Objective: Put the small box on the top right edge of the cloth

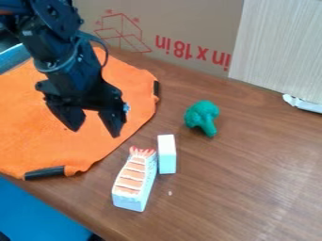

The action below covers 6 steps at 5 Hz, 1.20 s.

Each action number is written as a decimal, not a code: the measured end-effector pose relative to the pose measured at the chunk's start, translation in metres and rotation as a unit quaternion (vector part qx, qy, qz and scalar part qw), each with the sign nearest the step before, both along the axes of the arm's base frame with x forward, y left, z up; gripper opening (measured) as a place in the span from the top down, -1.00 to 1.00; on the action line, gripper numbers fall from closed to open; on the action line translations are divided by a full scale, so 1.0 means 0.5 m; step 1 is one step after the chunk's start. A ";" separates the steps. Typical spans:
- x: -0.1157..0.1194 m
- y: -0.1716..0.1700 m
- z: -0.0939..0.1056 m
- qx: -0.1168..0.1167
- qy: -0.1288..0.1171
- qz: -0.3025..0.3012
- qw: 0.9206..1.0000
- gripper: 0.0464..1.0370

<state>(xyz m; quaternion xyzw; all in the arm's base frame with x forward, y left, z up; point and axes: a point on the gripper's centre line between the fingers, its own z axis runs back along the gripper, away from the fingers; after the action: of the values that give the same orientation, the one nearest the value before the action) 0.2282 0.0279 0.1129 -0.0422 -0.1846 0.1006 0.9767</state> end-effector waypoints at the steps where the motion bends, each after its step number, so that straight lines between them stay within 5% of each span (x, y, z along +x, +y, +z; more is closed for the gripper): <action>1: -0.005 -0.021 -0.003 -0.001 0.001 0.000 1.000 -0.92; 4: -0.015 -0.100 -0.045 0.016 0.062 0.066 0.996 -0.92; 6: 0.002 -0.106 -0.070 0.033 0.062 0.099 0.993 -0.92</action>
<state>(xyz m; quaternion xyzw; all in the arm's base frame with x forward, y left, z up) 0.2293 -0.0249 0.0781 0.0149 -0.1306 0.1928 0.9724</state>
